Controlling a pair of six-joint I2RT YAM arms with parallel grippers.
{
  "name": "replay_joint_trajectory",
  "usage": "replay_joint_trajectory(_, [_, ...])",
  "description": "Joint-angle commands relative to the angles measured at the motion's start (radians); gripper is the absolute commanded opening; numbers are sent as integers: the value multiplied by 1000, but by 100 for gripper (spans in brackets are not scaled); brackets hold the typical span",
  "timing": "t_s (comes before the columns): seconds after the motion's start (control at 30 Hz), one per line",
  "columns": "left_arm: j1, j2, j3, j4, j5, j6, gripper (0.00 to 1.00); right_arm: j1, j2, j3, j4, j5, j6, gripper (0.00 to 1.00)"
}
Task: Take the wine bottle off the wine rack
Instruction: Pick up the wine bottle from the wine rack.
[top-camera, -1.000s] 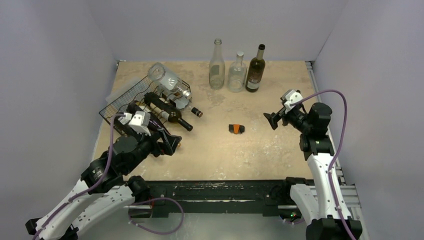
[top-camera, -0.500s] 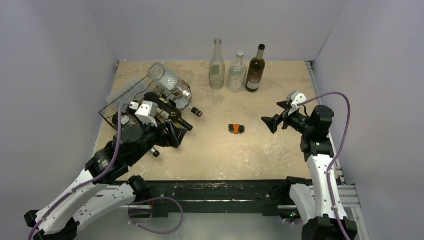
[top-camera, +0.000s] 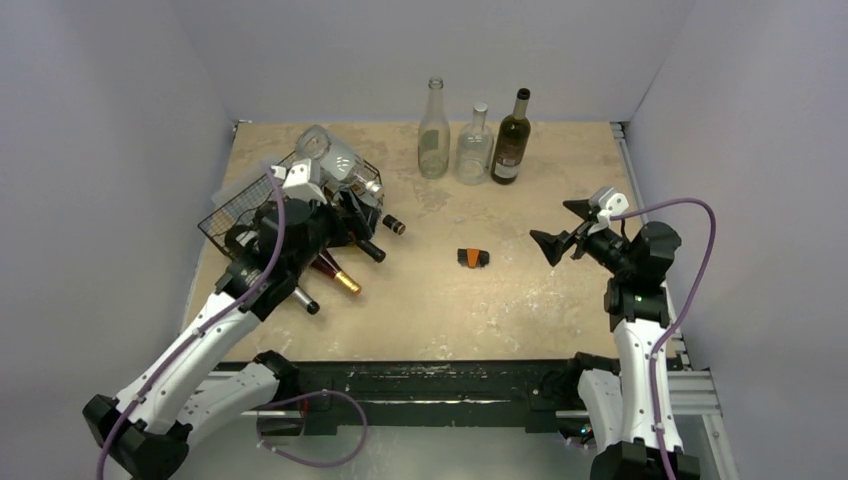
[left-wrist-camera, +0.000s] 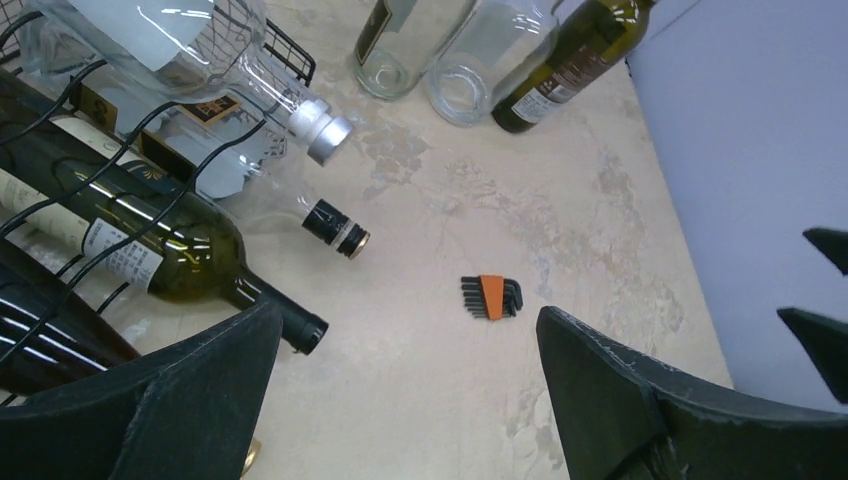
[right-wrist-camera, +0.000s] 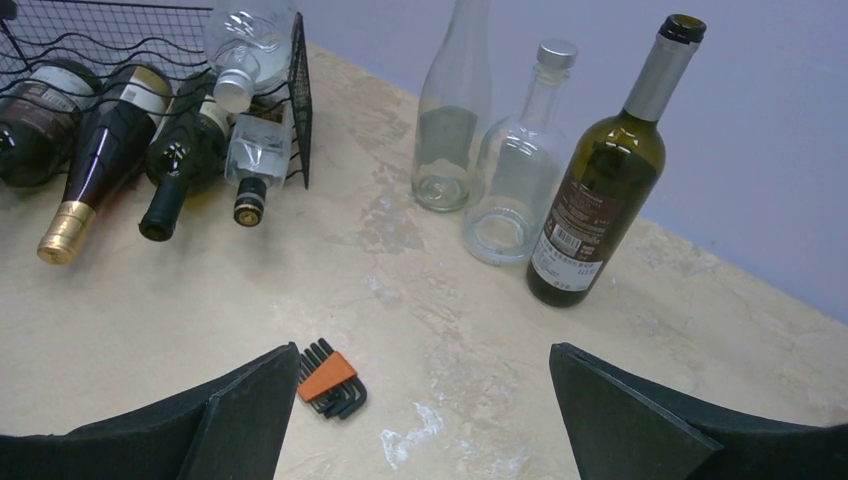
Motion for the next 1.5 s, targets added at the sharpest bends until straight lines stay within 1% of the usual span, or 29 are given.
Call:
replay_joint_trajectory(0.0, [124,102,52,161,184,-132,99,-7,-4,-11,71,7,47,99])
replay_joint_trajectory(0.17, [205,306,98,235,261,-269,99,-8,-15,-13,77,13,54,99])
replay_joint_trajectory(0.27, [218,414,182,160,234,-300,99,-8,-12,-16,83,17,63,99])
replay_joint_trajectory(0.37, [225,480,237,100,192,-324,99,-7,-8,-13,88,20,74,99])
replay_joint_trajectory(0.6, [240,551,265,76,79,-352,99,-8,-6,-12,106,5,103,99])
replay_joint_trajectory(0.7, [243,598,291,61,63,-380,98,-8,-15,-15,93,29,87,99])
replay_joint_trajectory(0.83, [244,647,312,76,42,-406,97,-8,-5,-15,100,14,98,99])
replay_joint_trajectory(1.0, [244,689,331,49,-61,-452,95,-7,-11,-18,102,21,98,99])
replay_joint_trajectory(1.1, [246,722,362,9,-115,-487,92,-8,-10,-19,102,21,97,99])
replay_joint_trajectory(1.3, [247,761,392,35,-117,-494,86,-7,-7,-21,104,23,97,99])
replay_joint_trajectory(1.47, [249,788,433,10,-114,-508,81,-7,-6,-23,105,23,97,99])
